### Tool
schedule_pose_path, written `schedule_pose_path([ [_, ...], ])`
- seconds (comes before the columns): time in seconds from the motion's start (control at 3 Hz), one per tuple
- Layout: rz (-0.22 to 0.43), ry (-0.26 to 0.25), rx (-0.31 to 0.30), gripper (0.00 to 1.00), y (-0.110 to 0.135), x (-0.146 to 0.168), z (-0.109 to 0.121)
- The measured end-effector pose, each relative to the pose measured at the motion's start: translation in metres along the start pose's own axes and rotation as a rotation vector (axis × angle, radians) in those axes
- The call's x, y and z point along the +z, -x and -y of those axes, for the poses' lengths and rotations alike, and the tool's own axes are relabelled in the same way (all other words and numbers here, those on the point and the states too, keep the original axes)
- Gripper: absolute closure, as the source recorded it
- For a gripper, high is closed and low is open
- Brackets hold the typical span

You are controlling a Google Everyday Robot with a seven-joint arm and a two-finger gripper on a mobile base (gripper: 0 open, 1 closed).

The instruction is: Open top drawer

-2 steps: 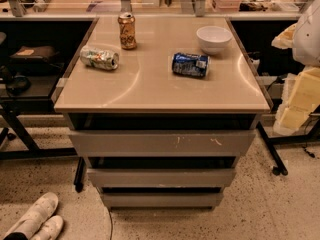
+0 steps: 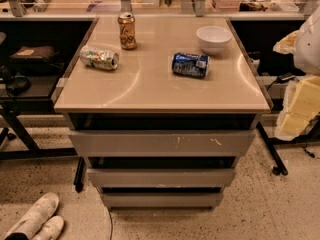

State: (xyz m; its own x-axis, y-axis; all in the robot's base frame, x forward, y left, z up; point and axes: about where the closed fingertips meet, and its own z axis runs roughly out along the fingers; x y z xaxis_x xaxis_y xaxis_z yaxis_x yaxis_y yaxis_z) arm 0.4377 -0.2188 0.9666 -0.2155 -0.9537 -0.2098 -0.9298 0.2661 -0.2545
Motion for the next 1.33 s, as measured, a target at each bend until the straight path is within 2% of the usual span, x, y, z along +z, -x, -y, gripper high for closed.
schedule_pose_path([
  [0.33,0.034,0.003,-0.025,0.00,-0.011,0.026,-0.009],
  [0.67,0.087,0.022,-0.067,0.00,-0.022,0.067,-0.022],
  [1.0,0.109,0.055,-0.093,0.00,-0.035,0.102,-0.035],
  [1.33,0.109,0.055,-0.093,0.00,-0.035,0.102,-0.035],
])
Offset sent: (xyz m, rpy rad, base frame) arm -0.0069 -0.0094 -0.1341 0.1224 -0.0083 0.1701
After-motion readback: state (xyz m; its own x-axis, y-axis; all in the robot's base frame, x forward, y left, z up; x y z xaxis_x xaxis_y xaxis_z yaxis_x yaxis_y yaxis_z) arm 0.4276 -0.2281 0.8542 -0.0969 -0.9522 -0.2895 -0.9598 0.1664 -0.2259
